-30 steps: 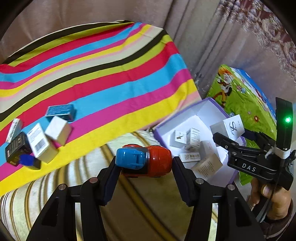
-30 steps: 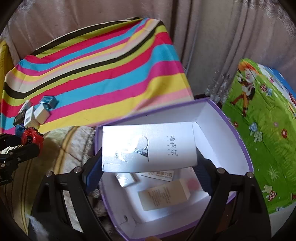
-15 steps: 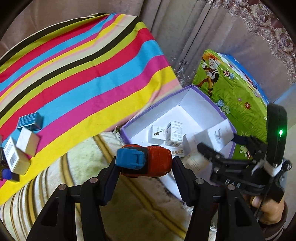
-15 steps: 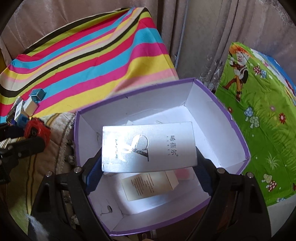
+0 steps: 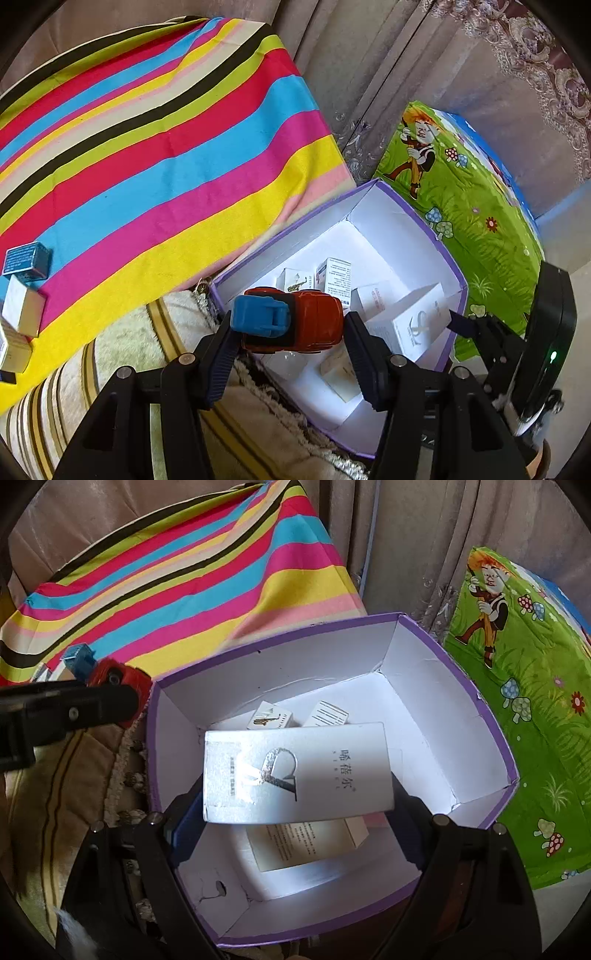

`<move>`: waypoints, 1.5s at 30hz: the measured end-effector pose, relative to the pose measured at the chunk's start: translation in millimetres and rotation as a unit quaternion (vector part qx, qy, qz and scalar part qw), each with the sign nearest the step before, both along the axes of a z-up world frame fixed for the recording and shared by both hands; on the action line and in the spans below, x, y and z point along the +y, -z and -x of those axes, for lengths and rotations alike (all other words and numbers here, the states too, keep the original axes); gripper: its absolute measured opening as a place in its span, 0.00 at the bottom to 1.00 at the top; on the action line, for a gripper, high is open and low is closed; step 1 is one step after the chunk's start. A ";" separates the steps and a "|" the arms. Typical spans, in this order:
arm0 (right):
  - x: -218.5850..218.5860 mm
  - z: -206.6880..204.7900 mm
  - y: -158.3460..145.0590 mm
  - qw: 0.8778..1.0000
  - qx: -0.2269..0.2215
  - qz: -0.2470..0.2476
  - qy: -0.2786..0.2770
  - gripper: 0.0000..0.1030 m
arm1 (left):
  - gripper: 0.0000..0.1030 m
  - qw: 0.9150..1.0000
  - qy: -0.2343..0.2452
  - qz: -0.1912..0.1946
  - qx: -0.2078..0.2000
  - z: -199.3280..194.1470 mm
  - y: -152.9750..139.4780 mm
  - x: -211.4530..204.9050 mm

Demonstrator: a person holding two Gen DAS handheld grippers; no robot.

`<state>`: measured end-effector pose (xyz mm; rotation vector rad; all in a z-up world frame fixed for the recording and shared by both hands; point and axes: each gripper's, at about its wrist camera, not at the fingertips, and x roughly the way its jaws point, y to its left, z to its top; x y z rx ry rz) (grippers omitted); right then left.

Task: Organize rigid objects
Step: 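Carry the toy truck and white box into the purple-rimmed box and release, then move both grippers back to the remaining boxes on the cloth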

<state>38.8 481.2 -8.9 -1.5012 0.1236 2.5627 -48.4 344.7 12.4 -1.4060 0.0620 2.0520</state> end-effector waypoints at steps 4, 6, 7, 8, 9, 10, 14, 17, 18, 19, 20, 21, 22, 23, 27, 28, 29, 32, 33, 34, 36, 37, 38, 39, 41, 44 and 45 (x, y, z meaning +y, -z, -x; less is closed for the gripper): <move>-0.5 1.8 4.1 1.000 -0.008 0.006 0.002 0.86 | 0.56 1.000 0.001 -0.010 -0.012 3.9 2.8 3.8; 0.6 2.3 5.3 1.000 -0.010 0.010 0.005 0.86 | 0.56 1.000 -0.001 -0.015 -0.020 6.2 5.0 4.3; 0.8 2.6 6.2 1.000 -0.012 0.011 0.006 0.87 | 0.56 1.000 -0.003 -0.017 -0.025 7.6 6.3 4.4; 0.7 2.9 7.5 1.000 -0.015 0.013 0.006 0.87 | 0.57 0.999 -0.003 -0.020 -0.029 8.9 7.3 3.8; 0.1 3.1 8.5 1.000 -0.018 0.014 0.004 0.87 | 0.61 0.999 -0.003 -0.022 -0.033 9.6 8.0 3.8; -0.4 3.5 9.1 1.000 -0.019 0.013 0.004 0.87 | 0.63 0.999 0.000 -0.024 -0.037 9.9 8.6 4.3; -3.7 4.5 8.6 1.000 -0.022 0.013 0.000 0.92 | 0.69 0.999 0.010 -0.029 -0.040 7.5 8.3 5.4; -7.0 5.2 7.1 1.000 -0.023 0.009 -0.003 0.92 | 0.69 0.998 0.000 -0.037 -0.044 8.0 6.2 -1.1; -7.9 5.3 6.5 1.000 -0.023 0.009 -0.004 0.92 | 0.69 0.998 -0.004 -0.040 -0.044 7.8 4.7 -4.9; -9.1 6.0 6.0 1.000 -0.024 0.009 -0.004 0.92 | 0.69 0.998 -0.007 -0.041 -0.043 7.5 3.5 -8.7; -10.2 6.4 5.5 1.000 -0.024 0.008 -0.005 0.92 | 0.69 0.998 -0.011 -0.041 -0.040 7.1 2.0 -13.4; -10.6 7.4 5.2 1.000 -0.025 0.007 -0.005 0.92 | 0.69 0.998 -0.015 -0.039 -0.037 6.6 0.4 -17.6; -12.5 9.1 4.6 1.000 -0.026 0.006 -0.006 0.92 | 0.69 0.999 -0.021 -0.038 -0.030 5.6 -2.2 -24.0; -14.1 10.1 3.6 1.000 -0.026 0.005 -0.006 0.92 | 0.69 0.999 -0.024 -0.038 -0.026 4.8 -4.2 -28.4; -22.2 13.8 -3.7 1.000 -0.019 0.004 -0.007 0.92 | 0.69 0.998 -0.041 -0.045 -0.007 2.0 -13.3 -53.5; -24.9 14.4 -6.6 1.000 -0.016 0.003 -0.008 0.92 | 0.69 0.998 -0.044 -0.047 0.002 0.6 -15.5 -60.0; -28.5 15.9 -8.9 1.000 -0.014 0.000 -0.011 0.92 | 0.69 0.998 -0.044 -0.046 0.009 0.5 -17.1 -63.5; -38.0 20.0 -13.4 1.000 -0.014 -0.006 -0.015 0.92 | 0.69 0.998 -0.051 -0.036 0.022 0.1 -22.1 -80.0; -41.3 21.7 -16.1 1.000 -0.011 -0.004 -0.016 0.92 | 0.69 0.997 -0.060 -0.032 0.028 0.0 -24.4 -87.9; -44.5 22.2 -19.3 1.000 -0.006 -0.002 -0.016 0.92 | 0.69 0.997 -0.064 -0.030 0.032 -0.6 -25.6 -93.0; -51.6 22.9 -25.1 1.000 0.002 -0.003 -0.019 0.92 | 0.69 0.996 -0.080 -0.030 0.041 -0.4 -27.8 -107.4; -55.7 24.0 -26.5 1.000 0.002 -0.003 -0.021 0.92 | 0.69 0.994 -0.092 -0.034 0.041 0.7 -28.6 -118.1; -60.0 25.4 -28.0 1.000 0.001 -0.002 -0.025 0.92 | 0.69 0.994 -0.098 -0.036 0.042 0.4 -28.9 -124.9; -62.7 26.4 -28.7 1.000 0.001 -0.001 -0.028 0.92 | 0.69 0.993 -0.106 -0.036 0.046 0.2 -29.8 -132.1; -70.6 27.9 -33.8 0.999 0.007 0.001 -0.031 0.92 | 0.69 0.990 -0.124 -0.035 0.057 -1.4 -32.8 -149.7; -86.2 31.2 -37.1 0.999 0.006 -0.001 -0.046 0.92 | 0.69 0.986 -0.147 -0.041 0.068 -3.9 -37.3 -175.9; -89.7 31.5 -37.5 0.999 0.005 -0.002 -0.051 0.92 | 0.69 0.985 -0.153 -0.043 0.071 -4.7 -38.5 -183.0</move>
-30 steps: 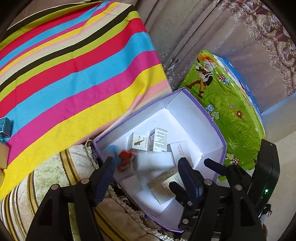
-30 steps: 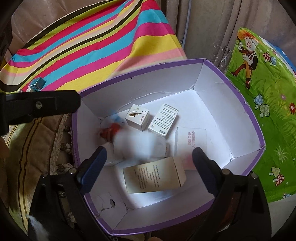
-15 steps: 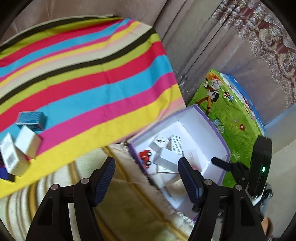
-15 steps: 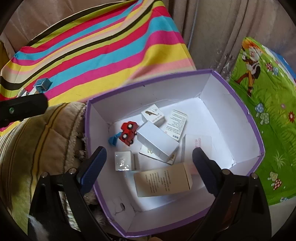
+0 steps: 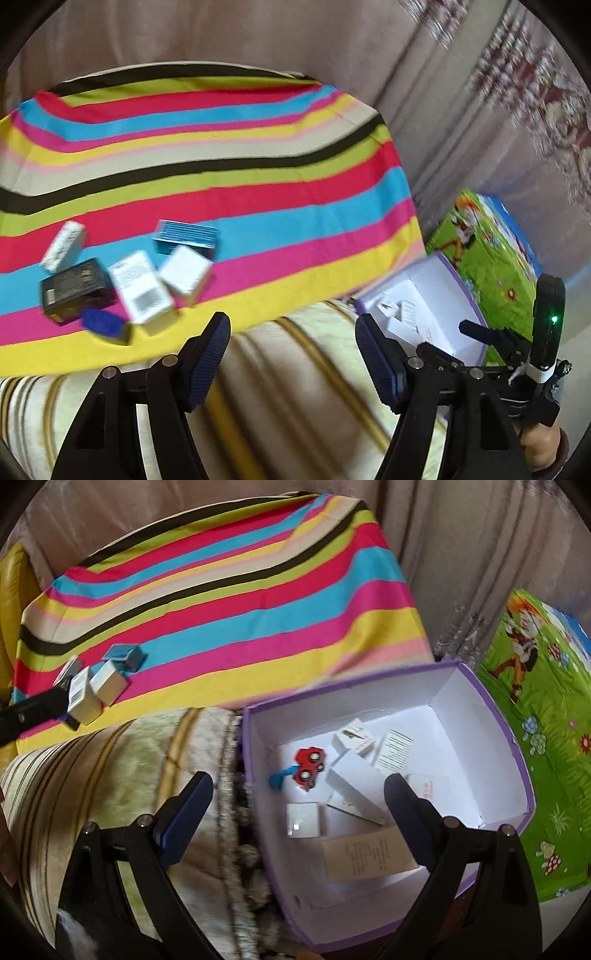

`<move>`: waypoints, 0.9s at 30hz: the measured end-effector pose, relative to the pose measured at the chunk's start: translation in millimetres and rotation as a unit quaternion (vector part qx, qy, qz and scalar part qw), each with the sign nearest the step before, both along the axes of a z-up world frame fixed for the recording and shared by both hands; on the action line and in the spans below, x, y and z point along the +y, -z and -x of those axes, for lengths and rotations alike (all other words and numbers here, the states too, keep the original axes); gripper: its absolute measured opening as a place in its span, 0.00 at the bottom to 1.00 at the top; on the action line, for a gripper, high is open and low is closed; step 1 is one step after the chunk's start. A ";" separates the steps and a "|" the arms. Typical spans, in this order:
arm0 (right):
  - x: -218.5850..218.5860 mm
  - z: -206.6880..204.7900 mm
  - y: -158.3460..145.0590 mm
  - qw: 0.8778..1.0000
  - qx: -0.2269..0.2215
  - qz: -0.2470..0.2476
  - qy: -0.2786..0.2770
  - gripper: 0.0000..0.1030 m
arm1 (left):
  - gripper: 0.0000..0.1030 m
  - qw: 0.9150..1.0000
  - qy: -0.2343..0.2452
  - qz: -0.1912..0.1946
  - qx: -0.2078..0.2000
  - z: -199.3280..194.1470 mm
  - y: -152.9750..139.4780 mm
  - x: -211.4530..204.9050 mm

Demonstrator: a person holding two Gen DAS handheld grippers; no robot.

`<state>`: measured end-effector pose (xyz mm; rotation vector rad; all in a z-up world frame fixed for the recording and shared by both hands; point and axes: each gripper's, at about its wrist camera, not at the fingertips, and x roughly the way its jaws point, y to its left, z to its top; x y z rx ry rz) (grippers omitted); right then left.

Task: Organize rigid objects
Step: 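Move both grippers back to the remaining boxes on the cloth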

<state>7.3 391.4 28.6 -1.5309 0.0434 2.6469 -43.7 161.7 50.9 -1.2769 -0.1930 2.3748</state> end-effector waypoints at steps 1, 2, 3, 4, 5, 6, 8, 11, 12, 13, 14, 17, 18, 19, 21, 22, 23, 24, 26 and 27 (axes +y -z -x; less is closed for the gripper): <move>-5.1 0.9 0.5 1.000 -0.001 -0.002 -0.007 0.92 | 0.69 1.000 -0.010 0.000 0.005 -0.9 -0.9 -10.1; -12.4 2.3 0.6 1.000 -0.004 -0.006 -0.015 0.92 | 0.69 1.000 -0.017 0.001 0.007 -1.7 -1.3 -15.9; -17.5 3.2 1.0 1.000 -0.005 -0.008 -0.019 0.92 | 0.69 1.000 -0.027 0.001 0.009 -2.1 -0.9 -24.2; -20.4 3.8 1.0 1.000 -0.006 -0.009 -0.022 0.92 | 0.69 0.999 -0.034 0.003 0.011 -2.2 -0.3 -29.4; -25.8 5.3 1.0 1.000 -0.006 -0.011 -0.027 0.92 | 0.69 0.999 -0.042 0.006 0.011 -2.4 0.6 -35.1; -30.8 6.9 1.0 0.999 -0.007 -0.014 -0.032 0.92 | 0.69 0.999 -0.048 0.009 0.011 -2.6 1.7 -39.7; -36.4 8.7 0.1 0.999 -0.008 -0.018 -0.036 0.92 | 0.69 0.998 -0.057 0.005 0.011 -4.3 3.7 -49.7; -44.8 10.2 -1.1 0.999 -0.007 -0.021 -0.043 0.92 | 0.69 0.998 -0.070 -0.008 0.003 -4.8 8.5 -63.0; -47.7 10.9 -0.8 0.999 -0.009 -0.021 -0.046 0.92 | 0.69 0.997 -0.073 -0.011 0.001 -6.0 10.1 -66.9; -50.3 12.1 -0.9 0.999 -0.011 -0.020 -0.049 0.92 | 0.69 0.997 -0.078 -0.014 -0.002 -7.1 11.7 -71.4; -52.1 12.5 -0.7 0.998 -0.011 -0.020 -0.050 0.92 | 0.69 0.996 -0.084 -0.016 -0.005 -8.0 13.1 -75.7; -60.8 14.1 0.5 0.998 -0.016 -0.023 -0.061 0.92 | 0.69 0.994 -0.102 -0.022 -0.017 -9.6 18.5 -90.1; -63.8 14.8 0.7 0.998 -0.017 -0.022 -0.065 0.92 | 0.69 0.993 -0.111 -0.024 -0.022 -10.1 20.9 -96.2; -66.4 15.3 0.4 0.997 -0.016 -0.020 -0.069 0.92 | 0.69 0.992 -0.118 -0.026 -0.027 -10.4 22.7 -101.2; -71.5 17.1 -0.7 0.997 -0.014 -0.019 -0.073 0.92 | 0.69 0.990 -0.131 -0.036 -0.037 -10.7 27.2 -112.8; -74.0 18.3 -1.0 0.997 -0.013 -0.019 -0.078 0.92 | 0.69 0.989 -0.139 -0.038 -0.041 -10.6 29.3 -118.3; -77.5 19.9 -0.8 0.996 -0.013 -0.019 -0.083 0.92 | 0.69 0.988 -0.143 -0.040 -0.045 -10.3 31.0 -122.6; -80.1 21.4 -0.4 0.996 -0.013 -0.021 -0.086 0.92 | 0.69 0.987 -0.148 -0.042 -0.048 -10.0 32.5 -126.5; -87.0 25.8 1.3 0.995 -0.015 -0.019 -0.094 0.92 | 0.69 0.985 -0.157 -0.043 -0.052 -10.0 34.2 -132.6; -90.4 28.0 1.9 0.995 -0.016 -0.017 -0.099 0.92 | 0.69 0.985 -0.160 -0.044 -0.054 -9.7 35.7 -135.4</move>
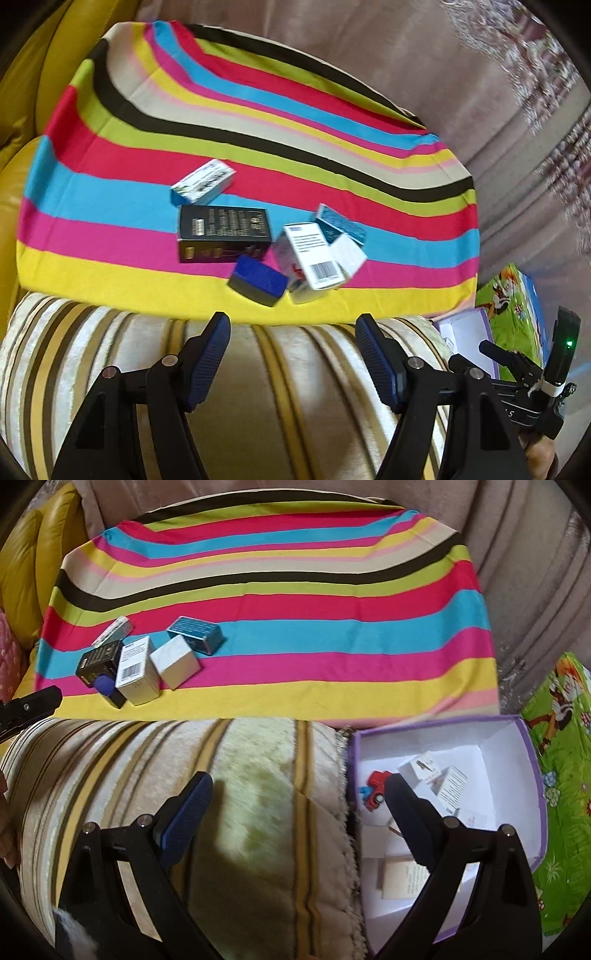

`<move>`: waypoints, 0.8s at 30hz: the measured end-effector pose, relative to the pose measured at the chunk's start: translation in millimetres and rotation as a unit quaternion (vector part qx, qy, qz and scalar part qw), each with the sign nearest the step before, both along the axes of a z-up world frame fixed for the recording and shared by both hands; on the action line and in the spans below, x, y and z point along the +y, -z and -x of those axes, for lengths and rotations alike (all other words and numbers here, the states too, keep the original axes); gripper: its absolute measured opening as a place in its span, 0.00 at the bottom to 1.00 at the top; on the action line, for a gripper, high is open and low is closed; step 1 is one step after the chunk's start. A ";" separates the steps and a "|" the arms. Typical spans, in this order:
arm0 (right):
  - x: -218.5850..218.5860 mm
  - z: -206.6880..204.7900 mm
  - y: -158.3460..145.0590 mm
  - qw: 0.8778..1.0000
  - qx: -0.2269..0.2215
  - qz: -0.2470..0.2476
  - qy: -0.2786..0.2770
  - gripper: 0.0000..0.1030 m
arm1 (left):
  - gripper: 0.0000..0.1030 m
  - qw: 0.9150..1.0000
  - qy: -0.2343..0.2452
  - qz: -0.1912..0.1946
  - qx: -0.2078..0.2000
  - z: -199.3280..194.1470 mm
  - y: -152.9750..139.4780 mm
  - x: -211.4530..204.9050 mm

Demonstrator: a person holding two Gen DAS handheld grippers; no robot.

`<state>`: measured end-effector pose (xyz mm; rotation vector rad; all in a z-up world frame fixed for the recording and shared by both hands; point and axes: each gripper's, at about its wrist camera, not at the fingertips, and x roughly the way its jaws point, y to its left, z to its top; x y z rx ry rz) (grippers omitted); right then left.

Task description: Organize rigid objects

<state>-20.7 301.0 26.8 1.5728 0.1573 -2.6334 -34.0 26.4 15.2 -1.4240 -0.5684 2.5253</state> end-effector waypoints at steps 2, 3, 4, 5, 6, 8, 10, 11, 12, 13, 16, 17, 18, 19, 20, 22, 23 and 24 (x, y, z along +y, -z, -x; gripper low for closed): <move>-5.3 2.9 0.3 1.000 0.001 0.001 -0.007 0.92 | 0.69 1.000 -0.006 -0.003 -0.006 0.4 2.8 -5.9; -7.9 4.5 0.5 1.000 0.001 0.001 -0.012 0.92 | 0.69 1.000 -0.009 -0.005 -0.009 0.9 4.4 -8.8; -11.2 6.2 0.9 1.000 0.000 0.002 -0.017 0.92 | 0.69 1.000 -0.013 -0.005 -0.014 1.5 6.2 -11.4; -15.0 8.6 1.8 1.000 0.000 0.003 -0.022 0.92 | 0.69 1.000 -0.014 -0.005 -0.016 2.0 7.2 -13.6; -17.8 10.4 2.6 1.000 -0.001 0.004 -0.026 0.92 | 0.69 1.000 -0.015 -0.007 -0.018 2.7 8.6 -15.4; -22.3 14.0 4.5 0.999 -0.003 0.007 -0.031 0.92 | 0.69 1.000 -0.018 -0.006 -0.024 5.3 10.8 -19.3; -27.5 18.3 6.3 0.999 -0.005 0.009 -0.038 0.92 | 0.69 0.999 -0.021 -0.001 -0.027 8.5 12.3 -22.6; -29.5 20.3 6.9 0.999 -0.005 0.010 -0.040 0.92 | 0.69 0.999 -0.021 -0.001 -0.030 10.3 13.2 -23.8; -31.6 22.4 7.5 0.999 -0.006 0.011 -0.042 0.92 | 0.69 0.999 -0.022 -0.001 -0.033 12.4 14.4 -25.4; -34.4 24.3 8.1 0.999 -0.006 0.011 -0.043 0.92 | 0.69 0.999 -0.024 0.001 -0.035 15.0 15.3 -26.4; -40.5 30.1 9.0 0.999 -0.003 0.013 -0.048 0.92 | 0.69 0.999 -0.031 0.012 -0.042 26.3 18.7 -28.3; -42.4 32.3 9.3 0.999 -0.003 0.013 -0.050 0.92 | 0.69 0.998 -0.035 0.014 -0.043 29.3 19.7 -29.0; -44.2 34.8 9.9 0.999 -0.002 0.013 -0.053 0.92 | 0.69 0.998 -0.037 0.015 -0.043 32.8 20.7 -29.8; -47.2 38.1 10.8 0.998 -0.001 0.012 -0.055 0.92 | 0.69 0.998 -0.040 0.018 -0.046 37.0 22.1 -29.3; -49.7 41.2 11.6 0.998 -0.001 0.012 -0.056 0.92 | 0.71 0.998 -0.043 0.022 -0.047 41.1 23.0 -28.5; -53.9 47.0 12.2 0.998 0.000 0.013 -0.058 0.92 | 0.78 0.997 -0.049 0.028 -0.044 47.9 23.3 -26.6; -55.1 49.0 11.9 0.998 0.002 0.015 -0.058 0.92 | 0.81 0.997 -0.050 0.031 -0.043 51.5 23.4 -25.3; -55.7 51.4 11.4 0.998 0.004 0.015 -0.058 0.92 | 0.81 0.997 -0.051 0.034 -0.043 55.7 23.9 -23.8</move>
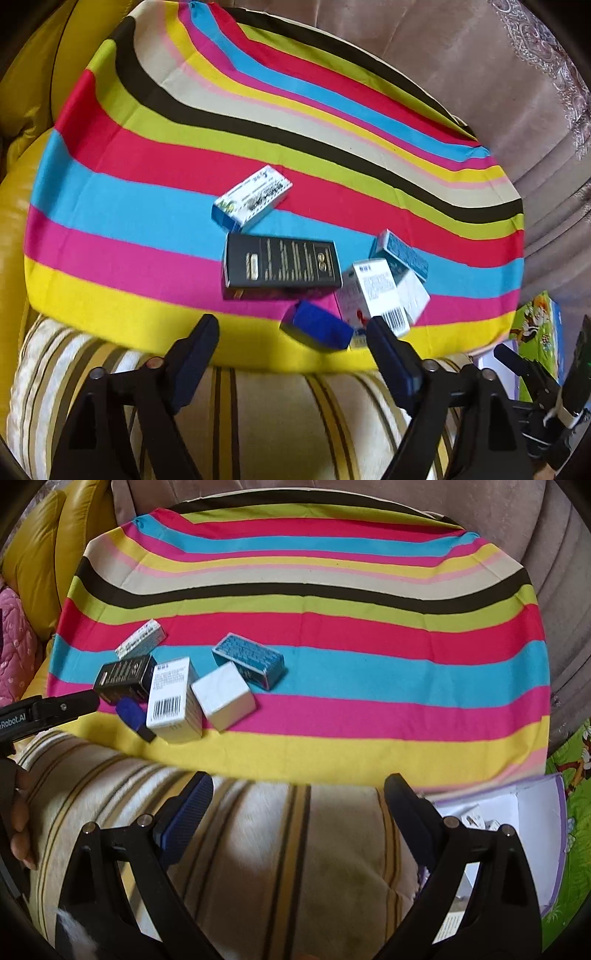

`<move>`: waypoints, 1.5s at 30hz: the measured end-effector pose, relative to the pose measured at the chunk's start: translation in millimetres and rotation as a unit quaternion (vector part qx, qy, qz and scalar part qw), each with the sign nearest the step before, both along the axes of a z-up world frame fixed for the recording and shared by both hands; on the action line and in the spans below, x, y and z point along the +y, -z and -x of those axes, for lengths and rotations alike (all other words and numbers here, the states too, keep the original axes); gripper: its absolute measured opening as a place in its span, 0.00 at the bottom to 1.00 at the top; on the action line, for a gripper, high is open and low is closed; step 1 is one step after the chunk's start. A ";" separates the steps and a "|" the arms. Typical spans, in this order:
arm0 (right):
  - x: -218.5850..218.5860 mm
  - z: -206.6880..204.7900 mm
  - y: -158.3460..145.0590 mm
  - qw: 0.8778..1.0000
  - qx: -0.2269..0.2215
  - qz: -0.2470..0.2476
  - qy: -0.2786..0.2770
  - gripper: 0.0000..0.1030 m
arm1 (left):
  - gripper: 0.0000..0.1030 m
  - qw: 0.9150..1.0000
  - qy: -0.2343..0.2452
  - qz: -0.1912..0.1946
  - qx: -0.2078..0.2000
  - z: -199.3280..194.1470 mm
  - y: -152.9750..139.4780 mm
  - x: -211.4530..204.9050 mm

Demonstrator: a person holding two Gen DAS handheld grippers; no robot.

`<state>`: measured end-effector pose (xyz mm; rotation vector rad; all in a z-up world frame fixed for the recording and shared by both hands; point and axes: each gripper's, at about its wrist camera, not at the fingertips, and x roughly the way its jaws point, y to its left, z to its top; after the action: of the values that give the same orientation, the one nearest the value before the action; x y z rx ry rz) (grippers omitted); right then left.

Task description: Organize rigid objects

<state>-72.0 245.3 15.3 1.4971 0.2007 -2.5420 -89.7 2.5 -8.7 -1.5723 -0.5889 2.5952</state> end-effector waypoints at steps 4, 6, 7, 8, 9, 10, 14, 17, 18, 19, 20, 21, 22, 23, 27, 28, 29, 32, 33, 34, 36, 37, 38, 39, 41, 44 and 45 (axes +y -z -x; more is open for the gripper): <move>-7.8 10.8 -0.7 1.000 0.007 0.009 0.008 0.92 | 0.81 1.000 -0.006 0.014 -0.007 15.0 4.9 3.3; -10.7 14.1 -0.7 1.000 0.009 0.014 0.009 0.92 | 0.82 1.000 -0.004 0.026 -0.013 21.9 8.5 7.1; -12.6 16.0 -1.0 1.000 0.010 0.015 0.009 0.92 | 0.82 0.999 -0.005 0.031 -0.017 24.9 10.1 8.5; -14.2 18.0 -1.7 1.000 0.012 0.016 0.011 0.92 | 0.82 0.999 -0.005 0.033 -0.019 26.5 10.8 9.0; -15.8 20.5 -2.1 1.000 0.014 0.018 0.012 0.92 | 0.83 0.999 -0.005 0.037 -0.022 28.8 12.0 10.1; -17.0 22.6 -2.1 1.000 0.015 0.019 0.014 0.92 | 0.83 0.999 -0.004 0.042 -0.025 31.5 13.3 11.8; -19.8 30.4 -2.0 0.999 0.017 0.022 0.022 0.92 | 0.85 0.998 -0.003 0.058 -0.031 35.7 15.4 15.5; -21.0 35.5 0.4 0.999 0.013 0.029 0.028 0.92 | 0.85 0.996 0.003 0.074 -0.041 40.3 20.1 18.0; -21.2 37.9 1.3 0.999 0.010 0.033 0.031 0.92 | 0.85 0.996 0.004 0.077 -0.043 41.3 21.5 17.7; -20.5 39.4 1.3 0.999 0.008 0.036 0.032 0.92 | 0.85 0.996 0.005 0.077 -0.042 41.8 21.4 17.2; -20.8 41.6 1.2 0.999 0.008 0.040 0.035 0.92 | 0.85 0.996 0.006 0.079 -0.042 42.4 21.6 16.9; -21.1 42.4 0.9 0.998 0.007 0.042 0.036 0.92 | 0.85 0.996 0.011 0.084 -0.041 43.4 21.5 16.6; -21.2 43.9 1.3 0.998 0.006 0.045 0.040 0.92 | 0.85 0.995 0.015 0.089 -0.039 44.3 20.9 16.7; -21.3 46.3 2.3 0.998 0.003 0.049 0.044 0.92 | 0.85 0.995 0.018 0.093 -0.037 45.2 19.7 15.6; -23.1 53.5 5.6 0.997 -0.009 0.060 0.053 0.92 | 0.85 0.994 0.031 0.098 -0.037 49.8 19.8 9.6; -24.2 55.4 6.3 0.996 -0.011 0.062 0.055 0.92 | 0.85 0.994 0.037 0.095 -0.038 51.2 20.7 9.7; -26.2 58.0 6.8 0.996 -0.013 0.067 0.059 0.92 | 0.85 0.994 0.043 0.095 -0.038 51.7 21.1 10.4; -31.4 65.2 8.7 0.995 -0.018 0.076 0.068 0.92 | 0.82 0.993 0.054 0.103 -0.036 53.9 23.3 12.2; -33.1 67.3 9.2 0.994 -0.021 0.078 0.072 0.92 | 0.76 0.993 0.057 0.099 -0.037 54.2 23.8 12.4; -35.0 69.8 10.0 0.994 -0.023 0.082 0.075 0.92 | 0.73 0.993 0.059 0.094 -0.039 53.9 24.9 12.0; -41.4 75.6 12.4 0.993 -0.027 0.083 0.081 0.92 | 0.67 0.993 0.059 0.091 -0.042 53.6 26.6 10.9; -44.0 77.2 12.9 0.993 -0.028 0.083 0.083 0.92 | 0.67 0.994 0.059 0.087 -0.041 52.6 27.1 10.0; -47.3 80.4 13.8 0.992 -0.029 0.084 0.086 0.92 | 0.66 0.994 0.059 0.086 -0.040 51.6 27.1 9.7; -50.5 83.5 14.9 0.992 -0.029 0.082 0.089 0.92 | 0.66 0.994 0.059 0.085 -0.039 50.1 26.9 9.2; -53.5 87.5 16.8 0.992 -0.031 0.083 0.095 0.93 | 0.66 0.995 0.057 0.080 -0.037 48.3 26.6 8.0; -56.3 93.4 19.6 0.990 -0.034 0.082 0.113 0.95 | 0.80 0.996 0.044 0.062 -0.034 45.2 26.8 3.6; -58.2 95.3 20.3 0.989 -0.034 0.080 0.117 0.95 | 0.83 0.997 0.041 0.059 -0.031 43.7 25.6 2.0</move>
<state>-167.4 187.0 -5.0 1.6260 -0.1977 -2.6013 -133.4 4.6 -34.3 -1.6784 -0.3724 2.5722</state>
